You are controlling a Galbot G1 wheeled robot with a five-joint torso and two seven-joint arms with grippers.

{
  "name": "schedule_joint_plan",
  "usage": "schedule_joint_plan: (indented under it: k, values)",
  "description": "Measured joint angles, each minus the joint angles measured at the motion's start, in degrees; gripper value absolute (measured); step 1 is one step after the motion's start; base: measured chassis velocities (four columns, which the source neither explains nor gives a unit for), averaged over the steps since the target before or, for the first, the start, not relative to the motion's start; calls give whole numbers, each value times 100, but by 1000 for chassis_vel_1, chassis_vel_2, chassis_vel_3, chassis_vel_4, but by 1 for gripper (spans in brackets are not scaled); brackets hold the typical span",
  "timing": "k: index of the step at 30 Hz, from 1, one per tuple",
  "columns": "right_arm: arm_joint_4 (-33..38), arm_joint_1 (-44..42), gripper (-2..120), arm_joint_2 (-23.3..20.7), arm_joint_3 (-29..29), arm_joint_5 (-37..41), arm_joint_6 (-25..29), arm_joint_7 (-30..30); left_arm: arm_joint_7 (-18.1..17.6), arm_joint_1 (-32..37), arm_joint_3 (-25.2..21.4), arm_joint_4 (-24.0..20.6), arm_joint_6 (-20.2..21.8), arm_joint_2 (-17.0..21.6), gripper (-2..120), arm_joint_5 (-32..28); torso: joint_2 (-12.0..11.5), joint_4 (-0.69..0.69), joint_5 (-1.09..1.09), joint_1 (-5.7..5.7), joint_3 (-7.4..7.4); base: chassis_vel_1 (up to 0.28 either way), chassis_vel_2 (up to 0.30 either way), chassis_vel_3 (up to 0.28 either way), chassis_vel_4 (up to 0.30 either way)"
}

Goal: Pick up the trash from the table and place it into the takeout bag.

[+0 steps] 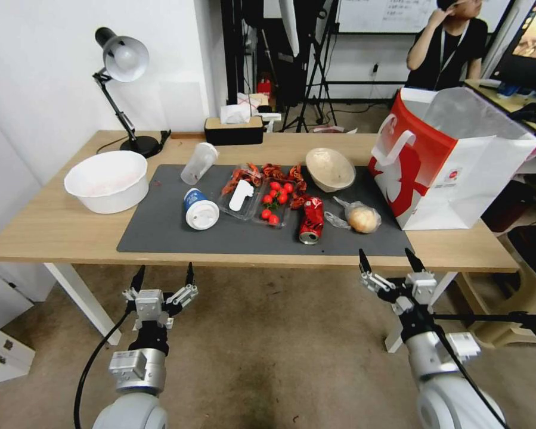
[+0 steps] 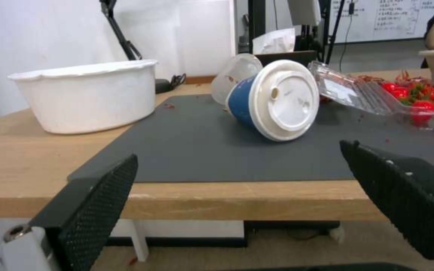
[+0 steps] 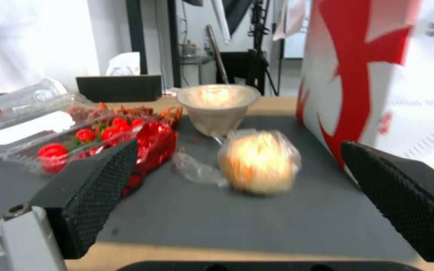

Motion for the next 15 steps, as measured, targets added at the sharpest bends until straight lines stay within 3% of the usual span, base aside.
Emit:
schedule_joint_plan:
  k: [15]
  values:
    - [-1306, 1574, 100, -746, -519, 664, -333, 241, 83, -55, 9, 132, -29, 100, 100, -83, 0, 3, -1, 0, 0, 0, 0, 0, 0]
